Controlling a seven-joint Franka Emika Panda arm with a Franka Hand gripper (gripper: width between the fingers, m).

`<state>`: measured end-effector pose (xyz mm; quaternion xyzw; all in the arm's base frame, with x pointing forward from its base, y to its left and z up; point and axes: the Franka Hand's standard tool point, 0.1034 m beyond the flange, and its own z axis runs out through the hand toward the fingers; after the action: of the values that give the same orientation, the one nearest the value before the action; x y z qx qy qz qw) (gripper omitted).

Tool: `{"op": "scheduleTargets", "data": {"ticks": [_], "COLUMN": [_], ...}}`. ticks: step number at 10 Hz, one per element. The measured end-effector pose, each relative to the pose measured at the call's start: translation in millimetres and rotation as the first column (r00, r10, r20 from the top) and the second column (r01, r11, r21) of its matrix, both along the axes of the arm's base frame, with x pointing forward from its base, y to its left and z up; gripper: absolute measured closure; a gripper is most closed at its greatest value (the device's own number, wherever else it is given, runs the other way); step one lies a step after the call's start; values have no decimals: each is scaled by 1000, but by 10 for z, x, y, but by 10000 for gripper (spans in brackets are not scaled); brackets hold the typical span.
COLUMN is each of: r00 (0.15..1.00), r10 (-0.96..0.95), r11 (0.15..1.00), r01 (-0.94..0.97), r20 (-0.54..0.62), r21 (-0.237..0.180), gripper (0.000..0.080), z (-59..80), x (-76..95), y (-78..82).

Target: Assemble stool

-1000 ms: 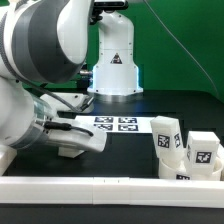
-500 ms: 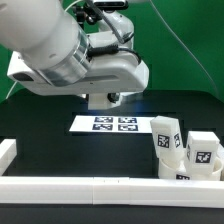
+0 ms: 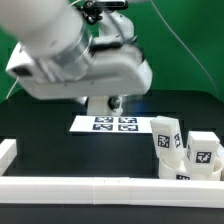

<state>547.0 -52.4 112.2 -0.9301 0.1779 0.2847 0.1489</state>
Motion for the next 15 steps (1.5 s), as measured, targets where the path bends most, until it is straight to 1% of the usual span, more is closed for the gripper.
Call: {"op": "scheduleTargets", "data": {"ticks": [1, 2, 3, 4, 5, 6, 7, 8, 9, 10, 11, 12, 13, 14, 15], "r00": [999, 993, 981, 971, 944, 921, 900, 853, 815, 790, 736, 687, 666, 673, 677], "r10": [-9, -13, -20, -25, -19, -10, -7, 11, 32, 49, 73, 98, 112, 107, 101], "r11": [1000, 999, 996, 993, 988, 984, 979, 970, 961, 955, 941, 928, 923, 926, 933], "r01": [10, 19, 37, 51, 68, 79, 94, 118, 133, 143, 174, 198, 206, 200, 190], "r20": [39, 115, 193, 238, 328, 389, 436, 522, 579, 611, 673, 720, 737, 732, 729], "r21": [-18, -49, -84, -104, -138, -162, -179, -214, -240, -261, -292, -315, -326, -320, -306], "gripper": [461, 461, 461, 461, 461, 461, 461, 461, 461, 461, 461, 461, 461, 461, 461], "z": [143, 199, 158, 149, 152, 157, 202, 233, 237, 194, 209, 217, 193, 151, 173], "x": [-56, 49, 98, 93, 148, 85, 32, 13, -76, -173, -110, -96, -134, -201, -203], "y": [95, 126, 100, 94, 71, 66, 122, 159, 212, 240, 196, 180, 212, 383, 607]}}
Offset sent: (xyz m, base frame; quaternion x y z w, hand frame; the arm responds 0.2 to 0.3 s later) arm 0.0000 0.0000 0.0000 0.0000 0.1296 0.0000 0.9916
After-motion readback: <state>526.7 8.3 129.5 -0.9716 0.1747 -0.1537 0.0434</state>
